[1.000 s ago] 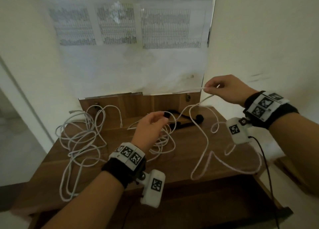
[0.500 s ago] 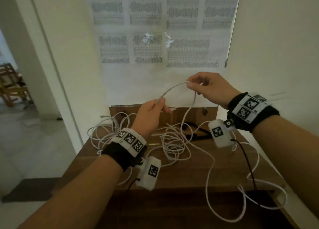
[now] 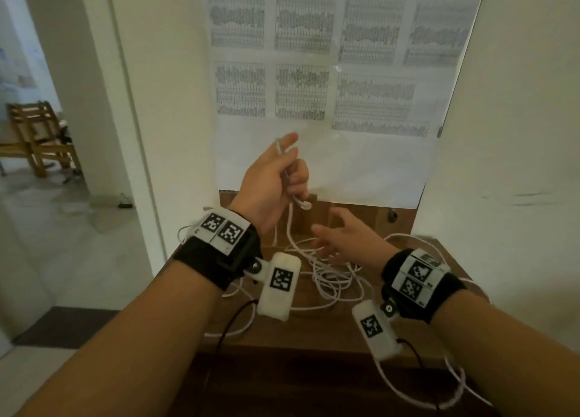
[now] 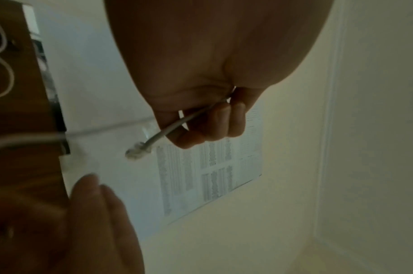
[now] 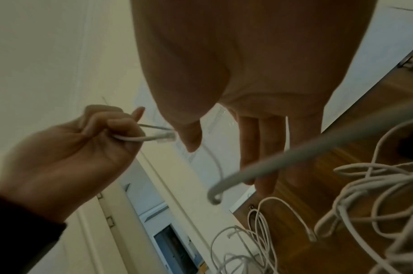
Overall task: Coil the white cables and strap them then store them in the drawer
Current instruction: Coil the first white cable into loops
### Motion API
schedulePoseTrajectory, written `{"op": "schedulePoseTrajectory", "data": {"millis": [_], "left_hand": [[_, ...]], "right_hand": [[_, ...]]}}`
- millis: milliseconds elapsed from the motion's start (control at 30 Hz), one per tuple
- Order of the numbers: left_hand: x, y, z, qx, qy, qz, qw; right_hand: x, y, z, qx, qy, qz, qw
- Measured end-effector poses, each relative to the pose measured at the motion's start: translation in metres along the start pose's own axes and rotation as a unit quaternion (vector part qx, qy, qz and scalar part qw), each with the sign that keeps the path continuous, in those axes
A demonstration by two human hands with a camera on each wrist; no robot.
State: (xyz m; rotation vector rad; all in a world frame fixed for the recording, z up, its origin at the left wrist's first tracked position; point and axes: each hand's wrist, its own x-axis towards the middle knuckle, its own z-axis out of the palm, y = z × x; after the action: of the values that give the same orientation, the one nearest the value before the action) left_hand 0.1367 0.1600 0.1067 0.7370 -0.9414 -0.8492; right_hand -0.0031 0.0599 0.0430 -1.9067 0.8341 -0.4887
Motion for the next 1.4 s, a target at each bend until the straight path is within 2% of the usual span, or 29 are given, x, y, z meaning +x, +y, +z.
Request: {"op": "schedulePoseTrajectory", "data": {"millis": [133, 167, 200, 333, 400, 467, 533, 600, 667, 700, 767, 900, 1000, 1067, 1167, 1233, 1300, 1400], "left_hand": [[0.013, -0.005, -0.01, 0.081, 0.038, 0.002, 0.996], [0.015, -0.007, -0.013, 0.125, 0.044, -0.002, 0.991], [0.016, -0.009, -0.014, 0.183, 0.043, -0.003, 0.982], [0.012, -0.015, -0.015, 0.393, -0.002, -0.018, 0.919], [0.009, -0.019, -0.016, 0.452, -0.017, -0.012, 0.892], [0.005, -0.024, -0.016, 0.468, -0.022, -0.014, 0.883], [0.0, -0.031, -0.012, 0.445, -0.037, -0.029, 0.894], [-0.005, -0.038, -0.003, 0.375, -0.049, -0.05, 0.924], [-0.009, -0.043, 0.003, 0.221, -0.036, -0.084, 0.971], [-0.009, -0.045, 0.005, 0.152, -0.025, -0.101, 0.983], [-0.009, -0.046, 0.008, 0.102, -0.016, -0.12, 0.987], [-0.011, -0.043, 0.012, 0.119, -0.059, -0.122, 0.984], [-0.013, -0.044, 0.008, 0.055, -0.087, -0.142, 0.985], [-0.015, -0.042, 0.009, -0.003, -0.086, -0.145, 0.986], [-0.01, -0.033, 0.012, -0.062, -0.049, -0.109, 0.991], [-0.002, -0.022, 0.01, -0.08, -0.011, -0.078, 0.994], [0.005, -0.012, 0.004, -0.081, 0.03, -0.046, 0.995], [0.011, -0.004, -0.005, 0.003, 0.075, 0.003, 0.997]], "right_hand": [[-0.015, 0.004, -0.003, -0.119, -0.141, -0.027, 0.983], [-0.017, 0.005, -0.004, -0.143, -0.152, -0.047, 0.977], [-0.018, 0.005, -0.005, -0.155, -0.141, -0.069, 0.975], [-0.018, -0.002, -0.017, -0.23, -0.014, -0.16, 0.96], [-0.018, -0.009, -0.027, -0.228, 0.005, -0.17, 0.959], [-0.018, -0.015, -0.038, -0.188, 0.006, -0.186, 0.964], [-0.02, -0.025, -0.046, -0.139, 0.007, -0.212, 0.967], [-0.019, -0.033, -0.052, -0.101, 0.035, -0.226, 0.968], [-0.013, -0.037, -0.055, -0.052, 0.082, -0.216, 0.972], [-0.01, -0.038, -0.057, -0.031, 0.099, -0.206, 0.973], [-0.006, -0.036, -0.057, -0.016, 0.117, -0.186, 0.975], [-0.001, -0.029, -0.054, 0.021, 0.152, -0.157, 0.976], [0.0, -0.025, -0.057, 0.068, 0.189, -0.125, 0.972], [0.0, -0.022, -0.056, 0.072, 0.175, -0.09, 0.978], [-0.002, -0.013, -0.047, 0.01, 0.09, -0.045, 0.995], [-0.005, -0.005, -0.042, -0.121, 0.032, -0.055, 0.991], [-0.01, 0.0, -0.039, -0.275, -0.006, -0.087, 0.958], [-0.016, 0.001, -0.04, -0.362, 0.003, -0.141, 0.922]]}}
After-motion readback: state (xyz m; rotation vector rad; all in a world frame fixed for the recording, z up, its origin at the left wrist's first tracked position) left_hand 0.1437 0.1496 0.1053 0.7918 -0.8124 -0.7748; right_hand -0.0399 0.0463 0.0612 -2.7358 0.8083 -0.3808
